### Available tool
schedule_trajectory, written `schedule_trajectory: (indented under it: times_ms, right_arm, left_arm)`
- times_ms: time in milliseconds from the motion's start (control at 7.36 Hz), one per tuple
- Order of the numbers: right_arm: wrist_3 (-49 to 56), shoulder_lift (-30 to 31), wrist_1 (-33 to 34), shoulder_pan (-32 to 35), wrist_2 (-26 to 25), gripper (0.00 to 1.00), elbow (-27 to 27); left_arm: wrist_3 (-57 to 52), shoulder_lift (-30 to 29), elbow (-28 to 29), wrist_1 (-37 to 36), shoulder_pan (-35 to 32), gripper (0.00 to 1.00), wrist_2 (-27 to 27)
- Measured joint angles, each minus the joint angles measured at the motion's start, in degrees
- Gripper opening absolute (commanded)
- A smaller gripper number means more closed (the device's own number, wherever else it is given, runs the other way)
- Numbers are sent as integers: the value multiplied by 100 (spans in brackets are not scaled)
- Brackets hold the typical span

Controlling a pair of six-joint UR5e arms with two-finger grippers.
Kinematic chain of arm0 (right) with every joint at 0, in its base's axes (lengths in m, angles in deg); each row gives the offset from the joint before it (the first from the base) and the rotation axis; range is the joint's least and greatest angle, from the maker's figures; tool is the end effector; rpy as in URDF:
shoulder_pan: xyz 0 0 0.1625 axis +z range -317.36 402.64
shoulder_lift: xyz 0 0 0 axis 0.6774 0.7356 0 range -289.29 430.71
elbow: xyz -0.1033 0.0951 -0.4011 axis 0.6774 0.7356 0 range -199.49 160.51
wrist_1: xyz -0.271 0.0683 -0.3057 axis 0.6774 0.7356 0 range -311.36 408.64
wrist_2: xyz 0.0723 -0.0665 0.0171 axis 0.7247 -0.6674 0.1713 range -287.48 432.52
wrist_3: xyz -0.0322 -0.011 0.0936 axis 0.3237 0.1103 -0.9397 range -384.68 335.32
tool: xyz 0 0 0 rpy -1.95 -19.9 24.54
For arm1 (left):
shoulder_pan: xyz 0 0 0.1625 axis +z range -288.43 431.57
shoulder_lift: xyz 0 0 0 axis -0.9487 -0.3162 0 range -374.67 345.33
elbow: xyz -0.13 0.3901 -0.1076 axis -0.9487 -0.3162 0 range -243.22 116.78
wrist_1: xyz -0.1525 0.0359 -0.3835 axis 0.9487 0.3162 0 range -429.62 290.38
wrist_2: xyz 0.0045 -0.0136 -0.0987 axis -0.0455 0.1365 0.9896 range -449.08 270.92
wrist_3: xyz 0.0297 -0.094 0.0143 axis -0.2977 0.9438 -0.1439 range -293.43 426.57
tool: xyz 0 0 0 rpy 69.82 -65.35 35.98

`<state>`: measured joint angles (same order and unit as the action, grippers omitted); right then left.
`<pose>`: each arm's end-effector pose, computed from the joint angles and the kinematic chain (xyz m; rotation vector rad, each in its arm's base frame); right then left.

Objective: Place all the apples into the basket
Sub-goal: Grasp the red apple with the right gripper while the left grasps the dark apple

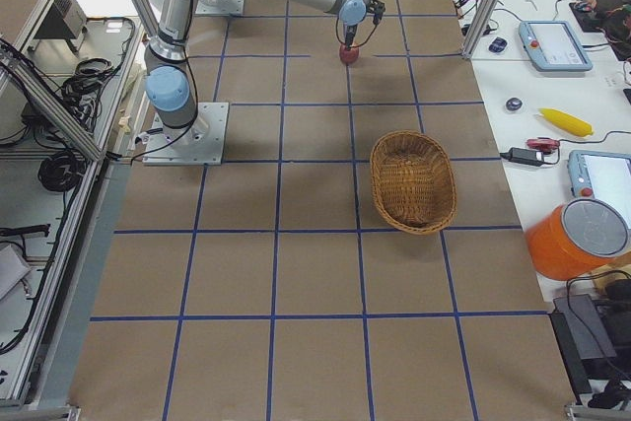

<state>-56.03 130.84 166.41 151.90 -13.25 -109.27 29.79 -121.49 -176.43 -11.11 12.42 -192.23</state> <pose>0.3468 -0.5662 0.2345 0.3270 3.0702 0.0946 0.1653 -0.4926 0.2063 0.1813 3.0048 0.3797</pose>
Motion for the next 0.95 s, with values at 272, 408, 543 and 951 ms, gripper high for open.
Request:
schedule_trajectory:
  times_ms: [272, 408, 543, 951]
  right_arm:
    - [1, -201, 188, 48, 2, 100, -6]
    - [8, -300, 285, 69, 1, 100, -9]
    - [25, -385, 340, 85, -5, 66, -18]
    - [80, -470, 328, 91, -19, 0, -5]
  left_arm:
    - [-90, -223, -96, -92, 55, 100, -222]
    - [-96, -330, -113, -130, 64, 100, -311]
    - [-83, -403, -119, -158, 63, 53, -333]
    - [-22, -262, -53, -56, -60, 2, -168]
